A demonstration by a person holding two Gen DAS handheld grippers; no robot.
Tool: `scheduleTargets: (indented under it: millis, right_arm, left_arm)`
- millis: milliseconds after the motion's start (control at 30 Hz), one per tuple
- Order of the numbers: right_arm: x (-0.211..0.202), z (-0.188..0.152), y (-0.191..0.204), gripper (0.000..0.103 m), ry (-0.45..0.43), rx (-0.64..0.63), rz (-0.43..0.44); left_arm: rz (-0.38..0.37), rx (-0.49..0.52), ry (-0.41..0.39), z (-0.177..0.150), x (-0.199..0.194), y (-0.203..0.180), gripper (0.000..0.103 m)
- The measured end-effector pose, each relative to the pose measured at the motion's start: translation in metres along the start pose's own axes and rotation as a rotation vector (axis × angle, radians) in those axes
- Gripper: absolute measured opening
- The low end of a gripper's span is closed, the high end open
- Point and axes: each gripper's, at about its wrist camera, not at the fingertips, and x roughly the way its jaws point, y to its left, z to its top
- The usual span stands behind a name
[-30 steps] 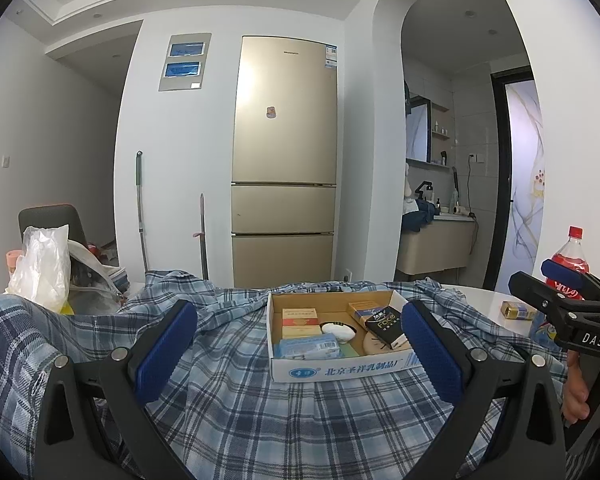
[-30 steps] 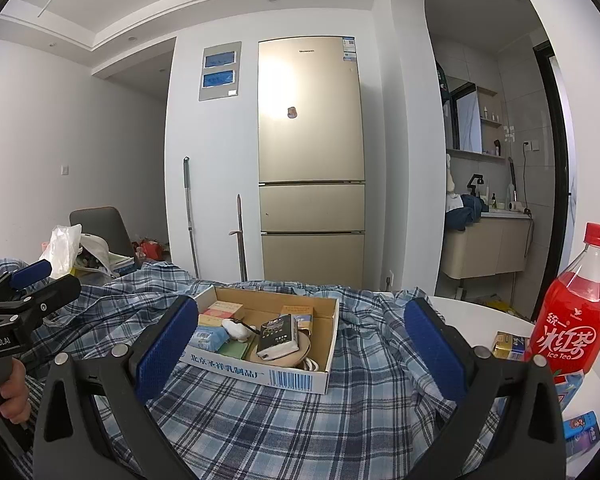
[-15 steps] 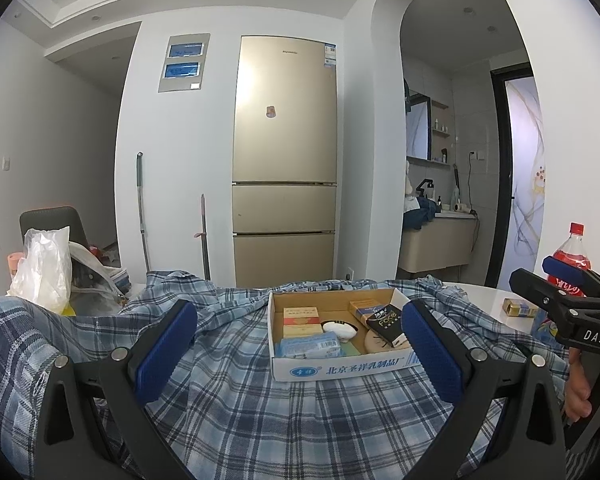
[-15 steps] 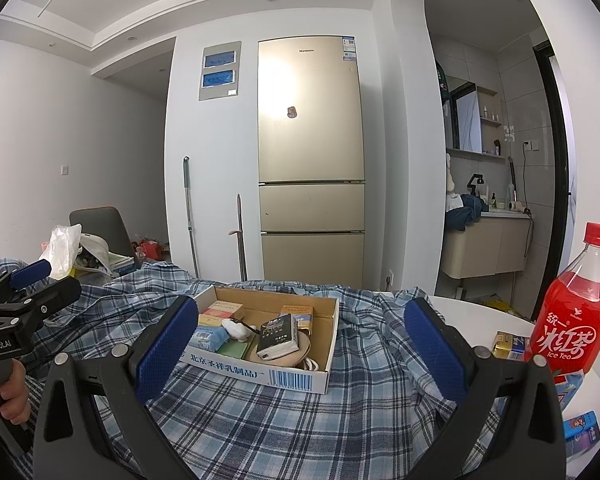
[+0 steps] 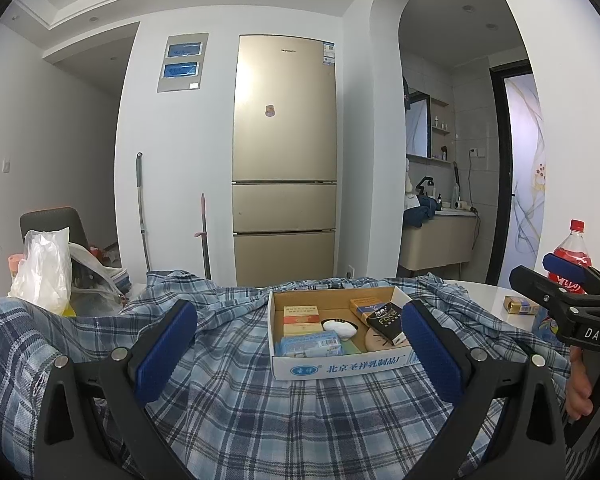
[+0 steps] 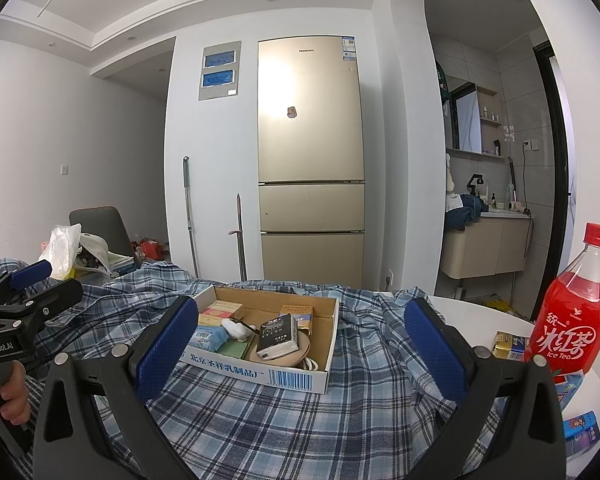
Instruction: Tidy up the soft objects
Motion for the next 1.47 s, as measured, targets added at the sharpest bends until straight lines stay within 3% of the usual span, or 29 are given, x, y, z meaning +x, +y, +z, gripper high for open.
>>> scheduleTargets:
  millis: [1467]
  right_arm:
    - [0.0,0.0,-0.0035,0.103,0.009,0.006,-0.008]
  left_arm:
    - [0.001,0.005,0.001,0.0001,0.0004,0.0,0.103]
